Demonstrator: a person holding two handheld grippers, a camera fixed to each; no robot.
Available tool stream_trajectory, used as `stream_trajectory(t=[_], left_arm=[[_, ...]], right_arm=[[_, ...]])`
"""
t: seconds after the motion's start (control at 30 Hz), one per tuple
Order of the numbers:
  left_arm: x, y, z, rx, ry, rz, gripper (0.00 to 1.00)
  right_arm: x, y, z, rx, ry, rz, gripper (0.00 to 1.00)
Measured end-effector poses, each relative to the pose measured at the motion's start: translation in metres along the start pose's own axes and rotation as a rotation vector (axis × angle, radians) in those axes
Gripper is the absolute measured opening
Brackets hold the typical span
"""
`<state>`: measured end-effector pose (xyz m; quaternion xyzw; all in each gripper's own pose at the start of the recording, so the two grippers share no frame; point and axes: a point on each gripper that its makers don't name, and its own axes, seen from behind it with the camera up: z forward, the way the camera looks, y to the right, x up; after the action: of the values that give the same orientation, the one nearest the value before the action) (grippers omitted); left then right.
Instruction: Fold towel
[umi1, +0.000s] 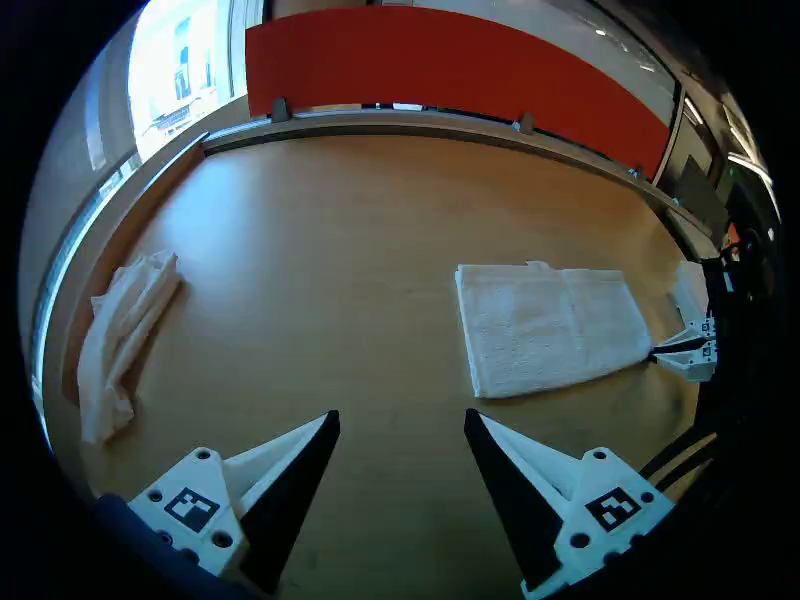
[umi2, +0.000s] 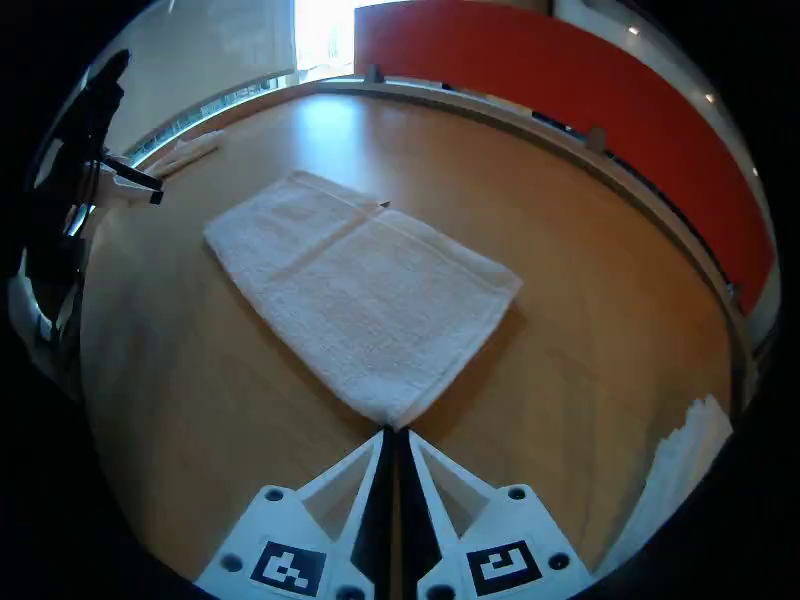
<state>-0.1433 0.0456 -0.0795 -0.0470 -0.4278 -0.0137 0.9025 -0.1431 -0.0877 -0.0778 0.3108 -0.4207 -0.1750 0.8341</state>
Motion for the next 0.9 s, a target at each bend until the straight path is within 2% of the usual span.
stream_trajectory(t=[0.4,0.9], left_arm=[[0.000,-0.003,-0.003,0.001,0.006,-0.004,0.93],[0.001,-0.007,-0.008,0.001,0.018,-0.011,0.93]], right_arm=[[0.020,0.002,-0.011,-0.010,0.028,-0.025,0.02],[0.102,-0.004,-0.033,-0.015,0.143,-0.125,0.02]])
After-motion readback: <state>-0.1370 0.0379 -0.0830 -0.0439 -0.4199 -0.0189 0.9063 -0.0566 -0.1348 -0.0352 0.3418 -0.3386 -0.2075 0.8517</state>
